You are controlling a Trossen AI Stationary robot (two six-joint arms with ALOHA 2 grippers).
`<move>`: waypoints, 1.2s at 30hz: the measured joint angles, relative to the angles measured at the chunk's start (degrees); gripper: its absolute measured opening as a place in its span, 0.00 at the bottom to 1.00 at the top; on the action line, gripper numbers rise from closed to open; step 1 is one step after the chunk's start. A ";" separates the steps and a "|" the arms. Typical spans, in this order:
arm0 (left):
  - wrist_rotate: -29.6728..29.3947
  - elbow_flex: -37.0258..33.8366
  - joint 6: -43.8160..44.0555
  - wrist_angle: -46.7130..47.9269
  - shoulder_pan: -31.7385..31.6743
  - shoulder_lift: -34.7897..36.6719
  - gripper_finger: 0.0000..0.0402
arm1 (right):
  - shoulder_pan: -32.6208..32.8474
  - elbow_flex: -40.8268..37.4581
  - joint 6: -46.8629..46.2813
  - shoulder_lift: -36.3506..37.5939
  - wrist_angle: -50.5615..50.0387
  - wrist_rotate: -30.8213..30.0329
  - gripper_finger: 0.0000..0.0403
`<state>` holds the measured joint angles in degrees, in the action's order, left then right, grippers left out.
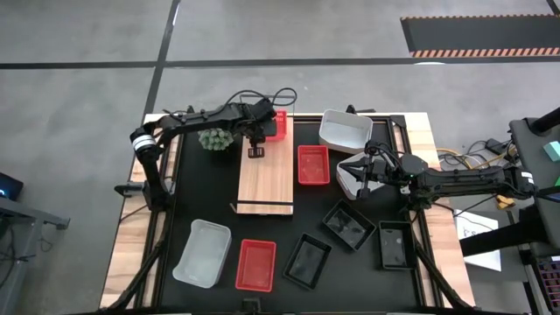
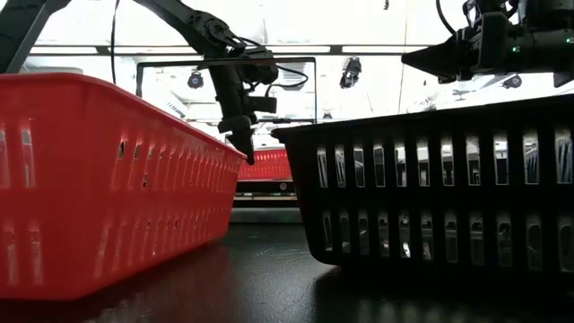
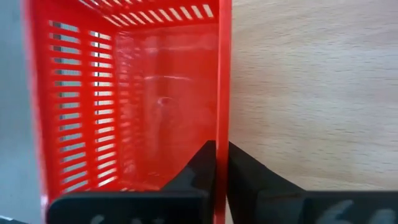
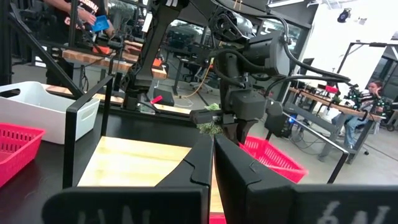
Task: Stack baskets on shelf by color
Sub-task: Put the top left red bin on the shelf
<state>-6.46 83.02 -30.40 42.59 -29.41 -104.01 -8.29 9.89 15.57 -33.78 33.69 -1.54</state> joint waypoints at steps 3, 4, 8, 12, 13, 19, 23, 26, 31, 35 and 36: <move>0.22 0.00 -0.02 -0.14 0.00 0.00 0.12 | 0.01 0.00 0.01 0.00 0.02 0.00 0.02; 0.22 0.00 0.00 -0.14 0.00 0.00 0.15 | 0.00 0.00 0.01 0.00 0.02 0.02 0.02; 0.22 -0.04 0.00 -0.05 0.00 0.26 0.26 | 0.01 0.00 0.02 0.00 0.02 0.01 0.02; 0.22 0.30 0.26 1.96 0.62 2.39 0.32 | 0.02 0.00 0.02 -0.02 0.02 0.02 0.02; 0.22 0.63 0.56 2.96 0.92 3.14 0.33 | 0.00 0.00 0.02 -0.01 0.02 0.01 0.02; 0.75 0.23 8.35 5.17 3.71 11.03 0.33 | 0.00 0.00 -0.11 -0.02 -0.04 0.01 0.02; 0.29 -4.87 10.35 3.53 7.30 18.48 0.33 | 0.02 0.00 -0.68 -0.02 -0.22 0.02 0.02; -4.98 -11.04 9.97 1.28 8.37 24.43 0.30 | 0.02 0.00 -1.06 -0.02 -0.28 0.02 0.02; -9.09 -23.38 12.12 -7.60 5.79 31.59 0.18 | 0.02 0.00 -1.05 -0.02 -0.24 0.02 0.02; -9.07 -30.50 11.84 -19.51 3.34 32.62 0.05 | 0.02 0.00 -0.74 -0.02 -0.20 0.02 0.02; -9.10 -31.40 11.75 -21.26 2.57 32.23 0.03 | 0.02 0.00 -0.62 0.00 -0.18 0.02 0.02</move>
<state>-15.57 51.62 -18.65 21.33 -26.84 -71.78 -8.27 9.89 14.95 -33.78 33.52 -1.52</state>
